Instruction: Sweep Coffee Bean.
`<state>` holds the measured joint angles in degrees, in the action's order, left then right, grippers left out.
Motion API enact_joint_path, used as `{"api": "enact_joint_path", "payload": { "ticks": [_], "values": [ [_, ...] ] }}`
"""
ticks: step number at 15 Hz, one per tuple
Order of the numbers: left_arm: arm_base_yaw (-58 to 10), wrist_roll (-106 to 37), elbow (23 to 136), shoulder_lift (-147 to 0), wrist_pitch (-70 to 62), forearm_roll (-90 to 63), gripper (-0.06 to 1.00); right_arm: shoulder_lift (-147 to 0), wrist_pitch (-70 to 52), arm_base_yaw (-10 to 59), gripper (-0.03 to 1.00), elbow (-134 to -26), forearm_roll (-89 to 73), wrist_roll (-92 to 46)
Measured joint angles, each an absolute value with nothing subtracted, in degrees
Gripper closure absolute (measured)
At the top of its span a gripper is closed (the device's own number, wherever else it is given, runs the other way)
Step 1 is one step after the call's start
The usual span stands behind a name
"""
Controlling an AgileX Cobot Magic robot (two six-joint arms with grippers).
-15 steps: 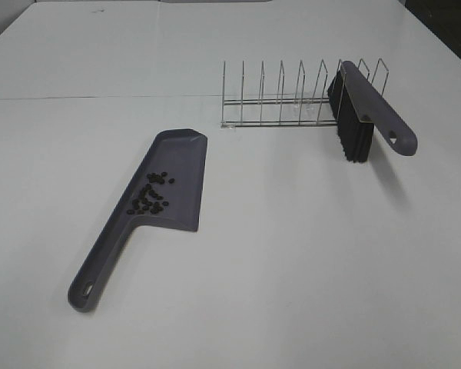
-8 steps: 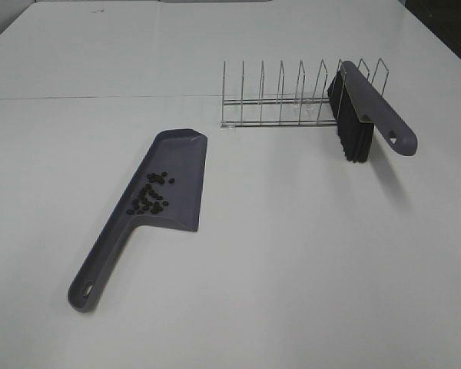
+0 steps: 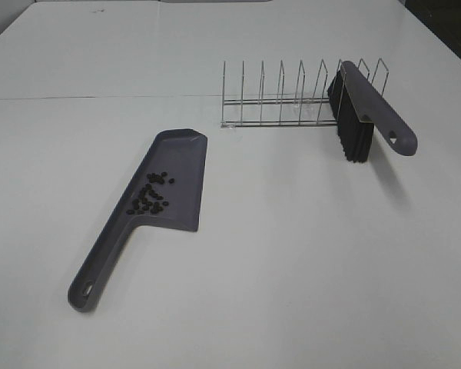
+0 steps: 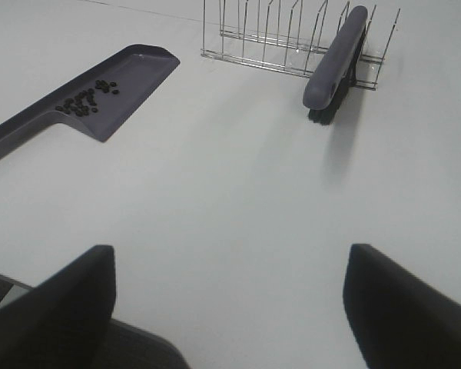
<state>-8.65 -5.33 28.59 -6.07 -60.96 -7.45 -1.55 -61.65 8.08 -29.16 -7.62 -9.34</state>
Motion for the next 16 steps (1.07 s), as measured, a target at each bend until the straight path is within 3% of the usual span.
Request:
{"api": "enact_joint_path", "payload": {
  "ticks": [1,6,16],
  "values": [
    [-5.4,-5.3,28.5,-1.2,-60.8,-7.4,0.32,-1.5,-61.5,7.4,0.20,-29.2,-7.7,-9.3],
    [-5.5,-5.3,28.5,0.3,-60.8,-7.4,0.33,-1.1,-61.0,0.5,0.20,-29.2,-8.2,-9.3],
    [-6.8,-5.3,28.5,0.4,-60.8,-7.4,0.32,0.3,-61.0,0.5,0.20,-29.0,-8.4,-9.3]
  ]
}}
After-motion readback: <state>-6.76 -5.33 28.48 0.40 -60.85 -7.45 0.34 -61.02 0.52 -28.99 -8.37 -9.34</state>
